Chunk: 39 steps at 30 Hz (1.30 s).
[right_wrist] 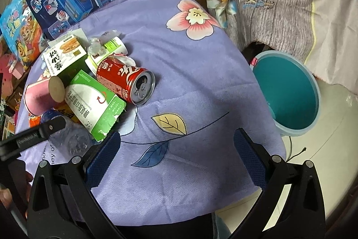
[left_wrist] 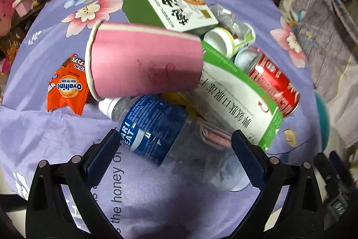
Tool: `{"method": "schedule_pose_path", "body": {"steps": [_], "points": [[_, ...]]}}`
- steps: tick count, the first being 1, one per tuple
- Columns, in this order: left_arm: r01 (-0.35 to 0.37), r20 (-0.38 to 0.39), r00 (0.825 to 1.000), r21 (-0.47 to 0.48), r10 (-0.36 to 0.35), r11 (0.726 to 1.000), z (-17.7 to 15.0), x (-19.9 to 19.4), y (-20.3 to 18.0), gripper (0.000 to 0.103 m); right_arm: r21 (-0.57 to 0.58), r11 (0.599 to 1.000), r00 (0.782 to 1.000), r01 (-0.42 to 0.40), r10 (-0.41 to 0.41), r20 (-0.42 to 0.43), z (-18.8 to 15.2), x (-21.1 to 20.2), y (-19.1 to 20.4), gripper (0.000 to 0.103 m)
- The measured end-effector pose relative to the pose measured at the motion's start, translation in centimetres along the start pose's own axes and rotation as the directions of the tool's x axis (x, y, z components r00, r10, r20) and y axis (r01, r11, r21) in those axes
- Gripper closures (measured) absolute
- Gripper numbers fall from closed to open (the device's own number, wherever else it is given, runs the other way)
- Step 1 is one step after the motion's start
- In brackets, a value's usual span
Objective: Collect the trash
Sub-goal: 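Grasp the clear water bottle with the left tool while the right tool grasps the pink paper cup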
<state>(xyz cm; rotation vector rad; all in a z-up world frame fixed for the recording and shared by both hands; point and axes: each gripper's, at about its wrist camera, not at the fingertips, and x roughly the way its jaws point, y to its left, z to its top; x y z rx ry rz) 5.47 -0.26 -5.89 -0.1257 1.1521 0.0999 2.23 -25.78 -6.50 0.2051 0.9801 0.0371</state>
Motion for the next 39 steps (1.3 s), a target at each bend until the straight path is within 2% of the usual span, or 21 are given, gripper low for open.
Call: {"method": "schedule_pose_path", "body": {"steps": [5, 10, 14, 18, 20, 21, 22, 25, 33, 35, 37, 39], "points": [[0.003, -0.007, 1.000, 0.029, -0.003, 1.000, -0.8, 0.5, 0.9, 0.003, -0.022, 1.000, 1.000, -0.005, 0.005, -0.011, 0.1, 0.2, 1.1, 0.006], [-0.015, -0.038, 0.999, 0.013, 0.016, 1.000, -1.8, 0.9, 4.0, 0.003, -0.062, 0.998, 0.999, -0.029, 0.028, -0.025, 0.1, 0.0, 3.2, 0.006], [-0.008, -0.034, 0.999, -0.013, 0.007, 1.000, -2.4, 0.3, 6.4, 0.003, -0.099, 0.994, 0.998, -0.051, 0.048, -0.038, 0.2, 0.1, 4.8, 0.006], [-0.006, -0.016, 1.000, 0.014, 0.006, 1.000, -3.1, -0.6, 7.5, 0.003, -0.133, 0.989, 0.997, -0.058, 0.052, -0.049, 0.1, 0.1, 6.2, 0.006], [0.015, -0.019, 1.000, 0.038, -0.014, 0.999, -3.6, -0.8, 7.9, 0.010, -0.165, 0.985, 0.997, -0.054, 0.045, -0.055, 0.1, 0.0, 7.1, 0.006], [0.036, -0.023, 0.999, 0.052, -0.035, 0.998, -3.9, -0.8, 8.0, 0.029, -0.177, 0.983, 0.998, -0.052, 0.042, -0.056, 0.2, 0.0, 7.5, 0.006], [0.052, -0.035, 0.998, 0.065, -0.049, 0.997, -4.2, -0.7, 8.0, 0.041, -0.193, 0.980, 0.998, -0.050, 0.039, -0.058, 0.2, 0.0, 7.9, 0.006], [0.070, -0.026, 0.997, 0.078, -0.068, 0.995, -4.8, -1.0, 9.2, 0.042, -0.253, 0.965, 0.996, -0.061, 0.042, -0.077, 0.2, 0.1, 9.9, 0.006], [0.127, -0.011, 0.992, 0.054, -0.126, 0.990, -4.8, -1.3, 13.5, 0.041, -0.401, 0.895, 0.976, -0.195, 0.136, -0.171, 0.9, 1.6, 17.9, 0.006], [0.138, -0.004, 0.990, 0.045, -0.137, 0.989, -4.8, -1.4, 14.5, 0.038, -0.418, 0.878, 0.966, -0.233, 0.160, -0.203, 0.9, 2.2, 19.9, 0.006], [0.153, -0.005, 0.988, 0.019, -0.153, 0.988, -5.0, -1.2, 15.9, 0.030, -0.433, 0.865, 0.959, -0.254, 0.166, -0.230, 0.8, 2.8, 21.3, 0.006], [0.179, -0.003, 0.984, -0.007, -0.179, 0.984, -5.1, -1.1, 17.1, 0.028, -0.443, 0.847, 0.942, -0.294, 0.177, -0.286, 0.6, 3.5, 22.8, 0.006]]}}
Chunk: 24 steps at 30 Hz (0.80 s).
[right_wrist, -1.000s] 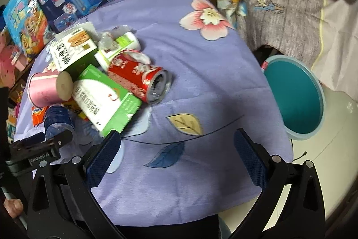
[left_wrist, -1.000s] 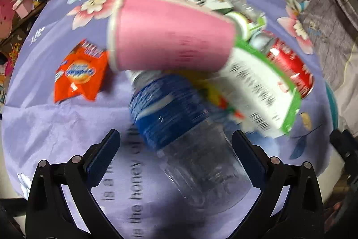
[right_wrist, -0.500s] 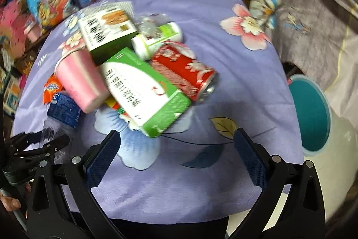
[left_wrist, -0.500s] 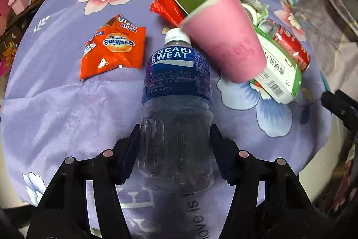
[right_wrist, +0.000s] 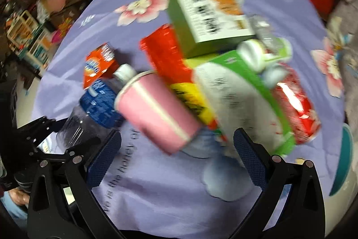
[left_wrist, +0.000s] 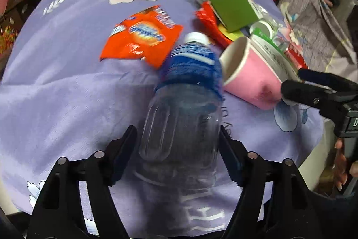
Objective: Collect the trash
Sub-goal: 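Grasp the clear water bottle with the left tool while the right tool grasps the pink paper cup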
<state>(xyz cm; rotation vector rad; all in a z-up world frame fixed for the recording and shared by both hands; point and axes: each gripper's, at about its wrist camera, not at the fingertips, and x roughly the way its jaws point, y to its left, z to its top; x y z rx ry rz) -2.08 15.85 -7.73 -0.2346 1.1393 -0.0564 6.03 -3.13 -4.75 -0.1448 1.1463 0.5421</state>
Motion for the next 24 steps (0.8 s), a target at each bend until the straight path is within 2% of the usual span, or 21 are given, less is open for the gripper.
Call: {"method": "schedule_pose_path", "body": {"steps": [5, 9, 10, 11, 12, 14, 16, 18, 21, 22, 23, 24], "points": [[0.034, 0.024, 0.999, -0.034, -0.033, 0.999, -0.2, -0.7, 2.5, 0.025, -0.105, 0.994, 0.999, 0.003, -0.009, -0.053, 1.1, 1.5, 2.5, 0.006], [0.040, 0.019, 0.999, -0.022, -0.040, 0.999, 0.0, -0.7, 2.9, 0.024, -0.149, 0.989, 0.994, -0.017, 0.001, -0.109, 2.1, 3.4, 3.3, 0.009], [0.041, 0.021, 0.999, -0.012, -0.041, 0.999, 0.1, -0.7, 2.7, 0.024, -0.167, 0.986, 0.994, -0.009, -0.010, -0.112, 2.2, 3.8, 3.5, 0.016], [0.039, 0.022, 0.999, -0.006, -0.039, 0.999, 0.2, -0.7, 2.6, 0.023, -0.173, 0.985, 0.994, -0.002, -0.017, -0.110, 2.3, 4.0, 3.6, 0.030], [0.034, 0.023, 0.999, 0.006, -0.034, 0.999, 0.5, -0.8, 2.5, 0.020, -0.169, 0.985, 0.994, -0.013, -0.007, -0.113, 2.3, 4.0, 3.6, 0.031], [0.022, 0.023, 0.999, 0.027, -0.023, 0.999, 0.8, -0.8, 2.4, 0.019, -0.127, 0.990, 0.992, -0.064, 0.049, -0.113, 2.2, 3.5, 2.8, 0.045], [0.026, 0.016, 1.000, 0.053, -0.027, 0.998, 1.4, -0.6, 2.0, 0.019, -0.088, 0.993, 0.992, -0.074, 0.064, -0.109, 2.0, 3.0, 2.0, 0.050], [0.015, 0.000, 1.000, 0.101, -0.015, 0.995, 1.9, -0.1, 1.2, 0.018, -0.066, 0.994, 0.990, -0.084, 0.076, -0.117, 1.7, 2.7, 1.2, 0.051], [-0.051, -0.018, 0.998, 0.180, 0.055, 0.982, 2.6, 0.7, -0.1, 0.018, -0.060, 0.993, 0.986, -0.098, 0.088, -0.140, 1.5, 2.5, 0.9, 0.051], [-0.058, -0.015, 0.998, 0.186, 0.062, 0.981, 2.8, 0.6, -0.1, 0.018, -0.058, 0.993, 0.985, -0.103, 0.093, -0.144, 1.7, 2.4, 0.8, 0.049], [-0.045, -0.013, 0.999, 0.184, 0.048, 0.982, 2.9, 0.4, 0.0, 0.018, -0.057, 0.993, 0.984, -0.106, 0.097, -0.147, 1.9, 2.5, 0.9, 0.042], [-0.029, -0.013, 0.999, 0.182, 0.032, 0.983, 3.1, 0.3, 0.1, 0.018, -0.059, 0.992, 0.985, -0.107, 0.098, -0.144, 2.2, 2.5, 0.9, 0.040]]}}
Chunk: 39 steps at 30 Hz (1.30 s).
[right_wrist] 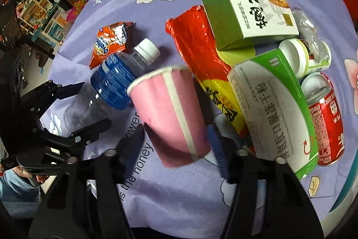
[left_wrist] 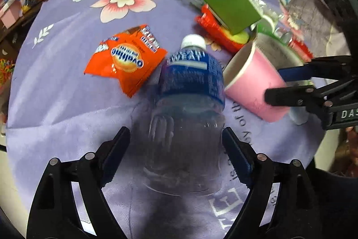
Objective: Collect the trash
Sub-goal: 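Grasp the clear water bottle with the left tool while the right tool grasps the pink paper cup, then lift the bottle and cup and carry both over the teal bucket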
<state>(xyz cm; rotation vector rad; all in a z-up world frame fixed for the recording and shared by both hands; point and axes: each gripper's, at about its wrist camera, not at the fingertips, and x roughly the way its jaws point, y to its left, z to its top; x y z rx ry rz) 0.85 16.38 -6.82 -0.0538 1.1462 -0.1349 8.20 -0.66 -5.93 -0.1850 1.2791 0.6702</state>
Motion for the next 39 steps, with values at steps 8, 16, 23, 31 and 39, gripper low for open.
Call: {"method": "schedule_pose_path", "body": {"steps": [8, 16, 23, 31, 39], "points": [[0.062, -0.018, 0.998, 0.014, -0.062, 0.998, -0.2, -0.2, 0.2, 0.021, -0.051, 0.998, 0.996, -0.026, 0.022, -0.086, 1.6, 3.5, 0.6, 0.036], [0.052, -0.040, 0.998, 0.030, -0.051, 0.998, 0.3, 0.5, -0.4, 0.039, 0.025, 0.995, 0.995, -0.099, 0.099, 0.007, 0.4, 0.7, -1.4, 0.043], [0.073, -0.005, 0.997, 0.057, -0.073, 0.996, 1.0, -1.9, -3.2, 0.040, 0.164, 0.978, 0.975, -0.126, 0.092, 0.203, -1.7, -6.9, -7.0, 0.043], [0.102, 0.084, 0.990, 0.176, -0.118, 0.979, 3.3, -5.5, -10.1, 0.040, 0.360, 0.918, 0.921, -0.164, 0.012, 0.389, -8.1, -13.9, -16.3, 0.043], [0.185, 0.049, 0.974, 0.376, -0.219, 0.908, 8.3, -3.0, -22.8, 0.040, 0.589, 0.782, 0.849, -0.204, -0.158, 0.504, -18.3, -18.8, -27.1, 0.043]]}}
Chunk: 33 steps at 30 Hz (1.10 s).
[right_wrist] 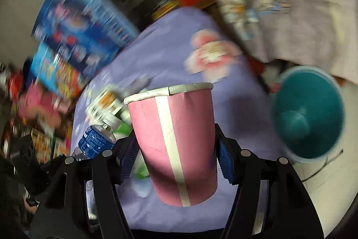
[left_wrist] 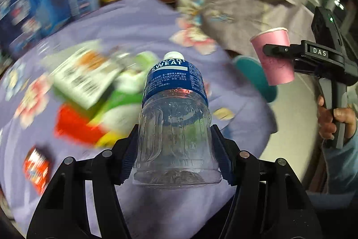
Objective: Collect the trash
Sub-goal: 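Lift the bottle and cup and carry both over the teal bucket, then open the left tool to drop the bottle while the right tool drops the cup into the bucket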
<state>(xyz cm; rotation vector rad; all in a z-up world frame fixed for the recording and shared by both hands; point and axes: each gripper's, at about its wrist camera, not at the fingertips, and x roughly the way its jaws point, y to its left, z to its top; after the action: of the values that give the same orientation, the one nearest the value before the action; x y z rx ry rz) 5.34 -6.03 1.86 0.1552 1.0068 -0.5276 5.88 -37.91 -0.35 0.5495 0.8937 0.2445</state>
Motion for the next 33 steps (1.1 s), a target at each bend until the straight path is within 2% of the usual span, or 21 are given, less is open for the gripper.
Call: {"method": "schedule_pose_path", "body": {"steps": [4, 6, 10, 14, 20, 26, 28, 33], "points": [[0.052, -0.025, 0.998, 0.098, -0.050, 0.994, 3.5, 3.3, -5.5, 0.040, 0.123, 0.990, 0.993, 0.061, -0.073, 0.088, 0.1, -3.2, -7.2, 0.043], [0.089, -0.052, 0.995, 0.147, -0.082, 0.985, 5.4, 5.4, -8.8, 0.040, 0.185, 0.980, 0.990, 0.076, -0.097, 0.106, -0.2, -4.0, -10.6, 0.043], [0.140, -0.119, 0.986, 0.230, -0.115, 0.963, 8.4, 10.2, -14.9, 0.040, 0.325, 0.940, 0.983, 0.101, -0.145, 0.115, -0.7, -5.0, -17.6, 0.043], [0.177, -0.180, 0.975, 0.274, -0.131, 0.945, 10.0, 14.4, -19.2, 0.040, 0.396, 0.912, 0.982, 0.106, -0.160, 0.104, -1.3, -4.9, -21.3, 0.043], [0.215, -0.265, 0.954, 0.294, -0.136, 0.931, 10.9, 20.6, -23.3, 0.040, 0.457, 0.876, 0.980, 0.152, -0.194, 0.046, -1.1, -2.8, -25.0, 0.042], [0.212, -0.348, 0.931, 0.281, -0.106, 0.936, 11.2, 26.0, -23.9, 0.039, 0.483, 0.856, 0.980, 0.184, -0.200, -0.020, -0.8, -0.3, -26.8, 0.042], [0.200, -0.352, 0.931, 0.275, -0.095, 0.941, 11.4, 26.7, -23.7, 0.039, 0.481, 0.856, 0.979, 0.191, -0.199, -0.033, -0.6, 0.4, -27.0, 0.042], [0.216, -0.350, 0.929, 0.244, -0.122, 0.945, 11.8, 26.9, -23.3, 0.035, 0.467, 0.858, 0.976, 0.213, -0.204, -0.071, -0.3, 1.6, -26.8, 0.042]]}}
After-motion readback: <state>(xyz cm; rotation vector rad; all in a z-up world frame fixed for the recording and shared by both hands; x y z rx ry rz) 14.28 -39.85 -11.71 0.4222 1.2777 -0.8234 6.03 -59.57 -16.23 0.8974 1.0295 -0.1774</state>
